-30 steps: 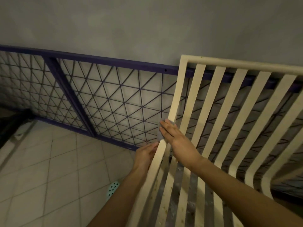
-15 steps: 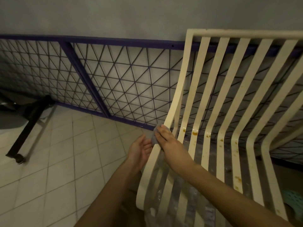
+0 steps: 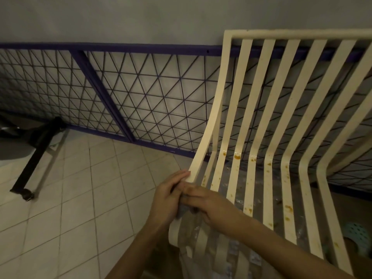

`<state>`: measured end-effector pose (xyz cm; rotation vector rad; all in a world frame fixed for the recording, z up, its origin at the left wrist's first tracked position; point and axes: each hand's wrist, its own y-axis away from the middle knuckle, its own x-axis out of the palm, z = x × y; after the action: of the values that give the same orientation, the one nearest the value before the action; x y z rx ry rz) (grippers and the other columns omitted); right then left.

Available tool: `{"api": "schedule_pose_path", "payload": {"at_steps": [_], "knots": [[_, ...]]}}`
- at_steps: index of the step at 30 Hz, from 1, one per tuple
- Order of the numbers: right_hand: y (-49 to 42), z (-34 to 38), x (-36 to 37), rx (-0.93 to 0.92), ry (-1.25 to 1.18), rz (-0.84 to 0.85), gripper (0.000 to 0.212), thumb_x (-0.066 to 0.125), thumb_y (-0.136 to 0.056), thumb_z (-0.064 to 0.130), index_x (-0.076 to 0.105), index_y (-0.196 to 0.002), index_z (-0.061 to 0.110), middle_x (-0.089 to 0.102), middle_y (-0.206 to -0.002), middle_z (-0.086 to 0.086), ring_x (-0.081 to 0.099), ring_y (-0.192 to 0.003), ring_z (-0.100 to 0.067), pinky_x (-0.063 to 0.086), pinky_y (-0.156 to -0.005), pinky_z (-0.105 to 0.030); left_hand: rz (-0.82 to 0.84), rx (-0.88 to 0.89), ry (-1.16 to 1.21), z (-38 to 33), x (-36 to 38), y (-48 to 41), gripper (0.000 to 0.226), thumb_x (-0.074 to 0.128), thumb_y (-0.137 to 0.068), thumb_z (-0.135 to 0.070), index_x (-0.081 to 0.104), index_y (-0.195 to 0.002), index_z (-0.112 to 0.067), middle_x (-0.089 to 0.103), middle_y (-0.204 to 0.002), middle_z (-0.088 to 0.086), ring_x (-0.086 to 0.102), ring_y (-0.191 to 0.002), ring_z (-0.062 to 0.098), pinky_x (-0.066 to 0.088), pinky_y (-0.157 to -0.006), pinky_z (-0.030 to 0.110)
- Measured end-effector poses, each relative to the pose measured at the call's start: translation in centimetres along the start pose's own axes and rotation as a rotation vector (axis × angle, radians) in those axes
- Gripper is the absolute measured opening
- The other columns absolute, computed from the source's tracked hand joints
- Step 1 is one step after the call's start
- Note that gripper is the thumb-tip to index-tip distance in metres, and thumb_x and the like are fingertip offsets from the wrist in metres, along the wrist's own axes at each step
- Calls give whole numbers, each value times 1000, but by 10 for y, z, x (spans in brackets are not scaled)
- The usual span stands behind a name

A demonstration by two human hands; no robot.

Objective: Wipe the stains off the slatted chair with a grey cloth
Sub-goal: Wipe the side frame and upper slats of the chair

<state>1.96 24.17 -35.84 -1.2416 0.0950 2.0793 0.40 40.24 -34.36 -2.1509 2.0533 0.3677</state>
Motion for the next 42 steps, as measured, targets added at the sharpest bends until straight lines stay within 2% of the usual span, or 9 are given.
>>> {"api": "schedule_pose_path", "payload": {"at_steps": [4,7,10,16,20,25,29,35,42], "knots": [[-12,-8,1,5,44,-66,42,39,-93,17,62,-127,11,55,-137,-7,47,-128,-22,44,-103,-33,-155,160,-186,9,5,19,38,46,-98,-7,56,-130,-26,55,-133,-15,48,-123,-7,39,-104,14],[-2,-11,14,-72,111,57,38,44,-99,24,56,-133,11,47,-140,-8,40,-134,-24,37,-110,-37,-127,133,-165,21,8,35,40,46,-100,-13,49,-129,-40,50,-135,-22,48,-125,-6,39,-102,11],[-4,-25,-5,-175,108,141,36,48,-101,28,56,-133,13,49,-140,-6,40,-134,-20,35,-112,-32,-44,140,-192,18,8,36,40,47,-96,-33,41,-133,-45,41,-141,-28,41,-129,-8,35,-104,9],[-23,-59,-40,-173,108,77,36,49,-100,23,55,-135,15,48,-146,-2,39,-138,-15,35,-113,-27,146,116,-310,0,6,6,89,49,-77,-73,6,-150,-44,12,-155,-29,13,-140,-14,18,-111,14],[-34,-95,-50,-131,147,67,39,43,-100,27,58,-133,12,46,-148,-3,36,-141,-15,36,-113,-33,159,121,-340,-6,9,-27,94,58,-81,-65,-1,-150,-45,8,-156,-30,10,-140,-14,17,-109,16],[-60,-139,-76,-93,251,49,32,59,-95,11,63,-127,9,51,-144,-5,41,-138,-20,40,-110,-35,158,48,-150,-16,30,-60,79,46,-85,-64,-1,-148,-50,8,-150,-38,11,-136,-19,16,-113,22],[-79,-158,-95,-163,294,142,38,64,-88,1,64,-125,10,54,-140,-7,46,-134,-25,49,-101,-43,127,-46,1,-17,56,-85,67,41,-89,-67,5,-144,-55,9,-148,-38,15,-142,-4,18,-118,32],[-130,-212,-183,-136,571,175,53,61,-82,-10,58,-132,10,45,-148,-8,37,-140,-28,49,-97,-49,101,104,53,-53,83,-187,66,44,-90,-61,13,-147,-49,17,-149,-33,18,-139,-9,20,-103,13],[-166,-222,-236,-121,839,186,40,59,-88,10,60,-128,15,50,-141,-6,46,-130,-27,52,-91,-44,97,204,48,-88,89,-241,62,43,-95,-49,15,-150,-42,21,-157,-18,22,-140,-3,22,-102,15]]}}
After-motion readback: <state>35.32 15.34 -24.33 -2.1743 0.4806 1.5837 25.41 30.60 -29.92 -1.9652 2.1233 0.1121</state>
